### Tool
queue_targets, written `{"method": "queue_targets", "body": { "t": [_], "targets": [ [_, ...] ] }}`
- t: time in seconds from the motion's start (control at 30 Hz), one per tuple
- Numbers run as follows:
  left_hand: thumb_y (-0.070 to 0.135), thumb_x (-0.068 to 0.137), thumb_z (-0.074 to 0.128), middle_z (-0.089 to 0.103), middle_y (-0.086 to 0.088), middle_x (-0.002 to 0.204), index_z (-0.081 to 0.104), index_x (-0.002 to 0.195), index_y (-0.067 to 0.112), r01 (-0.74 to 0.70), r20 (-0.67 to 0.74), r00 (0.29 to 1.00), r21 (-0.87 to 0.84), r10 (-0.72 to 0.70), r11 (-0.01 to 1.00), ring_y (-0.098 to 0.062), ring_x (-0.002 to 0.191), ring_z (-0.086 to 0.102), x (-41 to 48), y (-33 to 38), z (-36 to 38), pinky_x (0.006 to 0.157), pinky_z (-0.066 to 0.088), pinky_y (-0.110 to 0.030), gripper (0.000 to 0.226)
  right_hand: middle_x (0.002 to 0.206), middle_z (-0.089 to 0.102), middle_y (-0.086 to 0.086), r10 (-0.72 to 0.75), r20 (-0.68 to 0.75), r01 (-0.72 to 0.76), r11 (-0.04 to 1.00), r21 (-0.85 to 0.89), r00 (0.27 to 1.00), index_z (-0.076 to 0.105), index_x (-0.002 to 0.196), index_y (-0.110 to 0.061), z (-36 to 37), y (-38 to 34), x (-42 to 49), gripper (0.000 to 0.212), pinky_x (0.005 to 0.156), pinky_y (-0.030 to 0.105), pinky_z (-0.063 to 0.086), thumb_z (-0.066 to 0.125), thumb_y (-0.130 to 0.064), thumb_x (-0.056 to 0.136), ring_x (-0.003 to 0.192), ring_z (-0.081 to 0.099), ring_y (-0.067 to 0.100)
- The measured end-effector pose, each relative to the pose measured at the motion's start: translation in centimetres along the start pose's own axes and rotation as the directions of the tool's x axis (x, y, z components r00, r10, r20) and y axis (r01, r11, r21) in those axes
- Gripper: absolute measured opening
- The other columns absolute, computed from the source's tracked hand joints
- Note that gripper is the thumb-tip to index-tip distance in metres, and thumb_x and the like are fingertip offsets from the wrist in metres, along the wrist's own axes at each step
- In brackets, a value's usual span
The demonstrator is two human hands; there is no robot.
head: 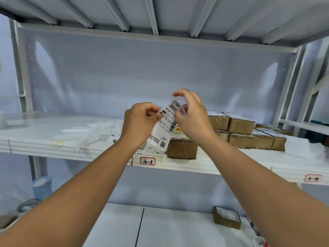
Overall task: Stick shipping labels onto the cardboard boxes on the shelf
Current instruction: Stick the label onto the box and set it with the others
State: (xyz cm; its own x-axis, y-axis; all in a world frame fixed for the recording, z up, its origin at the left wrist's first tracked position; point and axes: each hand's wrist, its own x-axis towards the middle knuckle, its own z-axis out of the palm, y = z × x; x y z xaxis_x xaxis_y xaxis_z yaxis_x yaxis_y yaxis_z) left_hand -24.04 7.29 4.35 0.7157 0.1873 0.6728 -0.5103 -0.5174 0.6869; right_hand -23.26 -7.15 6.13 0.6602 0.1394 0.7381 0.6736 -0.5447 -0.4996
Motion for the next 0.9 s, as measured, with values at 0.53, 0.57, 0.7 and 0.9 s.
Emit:
{"method": "queue_targets", "body": {
  "t": [0.53, 0.57, 0.7, 0.9],
  "targets": [
    [0.008, 0.096, 0.048, 0.065, -0.001, 0.117, 0.046, 0.136, 0.019, 0.311, 0.107, 0.949, -0.468, -0.296, 0.827, -0.012, 0.087, 0.066, 0.9, 0.5, 5.3, 0.063, 0.057, -0.018, 0.042, 0.094, 0.066, 0.015, 0.639, 0.001, -0.519, 0.623, 0.585, 0.769, 0.046, 0.078, -0.017, -1.6, 5.4, 1.3, 0.025, 0.080, 0.046, 0.054, 0.062, -0.001, 0.088, 0.082, 0.067, 0.030],
    [0.011, 0.097, 0.047, 0.062, 0.004, 0.118, 0.033, 0.144, 0.027, 0.257, 0.075, 0.966, -0.349, -0.247, 0.901, -0.006, 0.083, 0.064, 0.8, 0.1, 5.6, 0.060, 0.054, -0.013, 0.052, 0.097, 0.066, 0.015, 0.648, -0.025, -0.525, 0.638, 0.563, 0.761, 0.045, 0.076, -0.018, -1.4, 5.7, 1.4, 0.027, 0.083, 0.047, 0.054, 0.062, -0.001, 0.087, 0.089, 0.067, 0.032],
    [0.012, 0.098, 0.039, 0.060, 0.009, 0.120, 0.012, 0.148, 0.032, 0.229, 0.123, 0.969, -0.147, -0.212, 0.962, -0.012, 0.087, 0.058, 0.9, -1.9, 6.3, 0.058, 0.042, -0.021, 0.061, 0.085, 0.064, 0.006, 0.695, -0.091, -0.539, 0.627, 0.563, 0.713, 0.048, 0.073, -0.020, -1.0, 7.1, 1.5, 0.025, 0.071, 0.040, 0.052, 0.058, 0.000, 0.084, 0.092, 0.065, 0.031],
    [0.048, 0.093, 0.044, 0.047, 0.014, 0.124, 0.007, 0.149, 0.032, 0.225, 0.369, 0.923, -0.283, -0.111, 0.932, -0.004, 0.117, 0.045, -0.9, -4.4, 6.5, 0.091, 0.028, -0.019, 0.069, 0.092, 0.067, 0.010, 0.726, 0.011, -0.626, 0.586, 0.514, 0.688, 0.055, 0.069, -0.021, 0.2, 8.7, 1.1, 0.021, 0.083, 0.051, 0.054, 0.055, 0.000, 0.075, 0.098, 0.063, 0.035]
  ]
}}
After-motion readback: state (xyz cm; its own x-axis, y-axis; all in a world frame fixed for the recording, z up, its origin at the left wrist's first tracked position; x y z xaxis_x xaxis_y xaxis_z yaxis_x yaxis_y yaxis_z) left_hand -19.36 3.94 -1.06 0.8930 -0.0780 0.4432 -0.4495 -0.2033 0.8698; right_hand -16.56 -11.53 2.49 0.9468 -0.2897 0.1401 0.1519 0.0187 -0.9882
